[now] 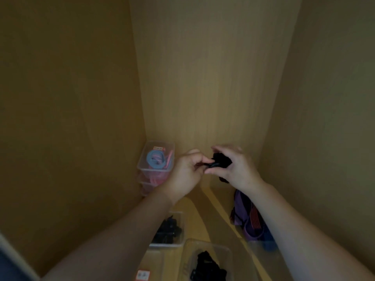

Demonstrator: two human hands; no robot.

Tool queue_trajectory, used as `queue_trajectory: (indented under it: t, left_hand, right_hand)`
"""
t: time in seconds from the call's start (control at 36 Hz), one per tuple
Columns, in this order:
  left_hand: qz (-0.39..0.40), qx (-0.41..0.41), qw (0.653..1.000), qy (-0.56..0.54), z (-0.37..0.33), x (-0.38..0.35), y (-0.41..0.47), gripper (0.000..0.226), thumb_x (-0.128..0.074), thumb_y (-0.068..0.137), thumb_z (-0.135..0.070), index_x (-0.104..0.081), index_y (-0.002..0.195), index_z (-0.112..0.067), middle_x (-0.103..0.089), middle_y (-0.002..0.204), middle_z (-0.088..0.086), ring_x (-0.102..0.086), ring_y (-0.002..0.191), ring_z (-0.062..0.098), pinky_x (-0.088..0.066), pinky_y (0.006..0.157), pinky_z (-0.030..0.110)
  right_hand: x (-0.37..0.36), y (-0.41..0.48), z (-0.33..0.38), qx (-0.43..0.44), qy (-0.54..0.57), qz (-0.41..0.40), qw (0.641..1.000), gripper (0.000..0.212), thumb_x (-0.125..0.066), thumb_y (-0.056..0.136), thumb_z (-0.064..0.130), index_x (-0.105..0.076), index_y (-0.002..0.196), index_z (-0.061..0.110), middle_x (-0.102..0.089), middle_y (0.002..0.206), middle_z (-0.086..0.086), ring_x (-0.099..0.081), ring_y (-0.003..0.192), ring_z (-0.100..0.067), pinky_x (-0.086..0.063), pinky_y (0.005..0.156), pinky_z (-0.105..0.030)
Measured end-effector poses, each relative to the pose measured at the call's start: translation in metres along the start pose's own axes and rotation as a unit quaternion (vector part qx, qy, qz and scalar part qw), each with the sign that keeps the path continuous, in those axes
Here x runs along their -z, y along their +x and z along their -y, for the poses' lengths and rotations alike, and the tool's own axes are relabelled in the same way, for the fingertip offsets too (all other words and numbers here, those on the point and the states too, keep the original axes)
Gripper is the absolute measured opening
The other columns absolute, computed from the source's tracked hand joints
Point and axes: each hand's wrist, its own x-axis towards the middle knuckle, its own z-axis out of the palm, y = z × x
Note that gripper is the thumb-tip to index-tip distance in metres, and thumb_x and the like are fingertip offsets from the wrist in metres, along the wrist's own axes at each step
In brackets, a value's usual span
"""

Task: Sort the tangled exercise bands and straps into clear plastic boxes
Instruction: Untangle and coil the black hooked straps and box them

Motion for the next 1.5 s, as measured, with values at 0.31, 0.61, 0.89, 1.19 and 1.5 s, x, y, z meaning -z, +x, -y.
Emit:
queue_trajectory:
  t: [0.31, 0.61, 0.89, 1.19, 1.5]
  left_hand:
    - [0.053, 0.1, 0.992, -0.059, -0.008, 0.004, 0.003, 0.015, -0.081, 0.075, -0.014, -0.067, 0.08, -0.018, -0.056, 0.085, -0.002, -0.052, 0.074, -0.004, -0.038, 0.073, 0.005]
    - [-0.047, 0.143, 0.986, -0.073, -0.007, 0.005, -0.005, 0.009, -0.07, 0.084, -0.001, -0.069, 0.075, -0.002, -0.057, 0.078, 0.003, -0.055, 0.069, -0.01, -0.029, 0.073, -0.007]
    - [-0.043, 0.326, 0.882, -0.338, -0.015, 0.014, -0.007, 0.016, -0.06, 0.087, 0.008, -0.06, 0.096, -0.005, -0.056, 0.087, -0.006, -0.059, 0.093, 0.014, -0.044, 0.095, 0.027]
    - [0.067, 0.385, 0.865, -0.316, -0.004, -0.004, -0.027, 0.014, -0.064, 0.09, -0.005, -0.064, 0.103, -0.004, -0.067, 0.093, 0.004, -0.063, 0.085, 0.011, -0.053, 0.075, 0.019]
    - [0.134, 0.303, 0.937, -0.113, -0.009, -0.007, -0.085, 0.019, -0.06, 0.093, -0.013, -0.067, 0.11, -0.017, -0.07, 0.107, 0.001, -0.066, 0.1, 0.015, -0.051, 0.095, 0.033]
  right_hand:
    - [-0.004, 0.0, -0.003, 0.027, -0.038, -0.023, 0.999, 0.039, -0.081, 0.073, 0.023, -0.071, 0.107, 0.006, -0.068, 0.104, -0.01, -0.057, 0.1, -0.028, -0.039, 0.08, -0.03]
    - [-0.008, -0.002, 0.002, 0.019, 0.029, 0.029, 0.999, 0.055, -0.084, 0.07, 0.03, -0.064, 0.119, 0.014, -0.058, 0.111, -0.001, -0.052, 0.105, -0.017, -0.043, 0.093, -0.031]
    - [-0.014, -0.027, 0.012, -0.012, 0.018, -0.045, 0.999, 0.055, -0.083, 0.072, 0.017, -0.062, 0.122, 0.006, -0.052, 0.109, -0.003, -0.049, 0.098, -0.004, -0.034, 0.09, -0.003]
    - [-0.005, -0.068, 0.018, -0.061, -0.019, -0.01, 0.998, 0.056, -0.079, 0.077, 0.015, -0.056, 0.128, 0.007, -0.039, 0.114, 0.0, -0.047, 0.106, -0.013, -0.04, 0.097, -0.023]
    - [0.0, -0.118, 0.014, -0.134, 0.048, 0.17, 0.975, 0.063, -0.063, 0.091, 0.01, -0.036, 0.147, 0.018, -0.033, 0.141, 0.008, -0.039, 0.131, -0.015, -0.035, 0.111, -0.03]
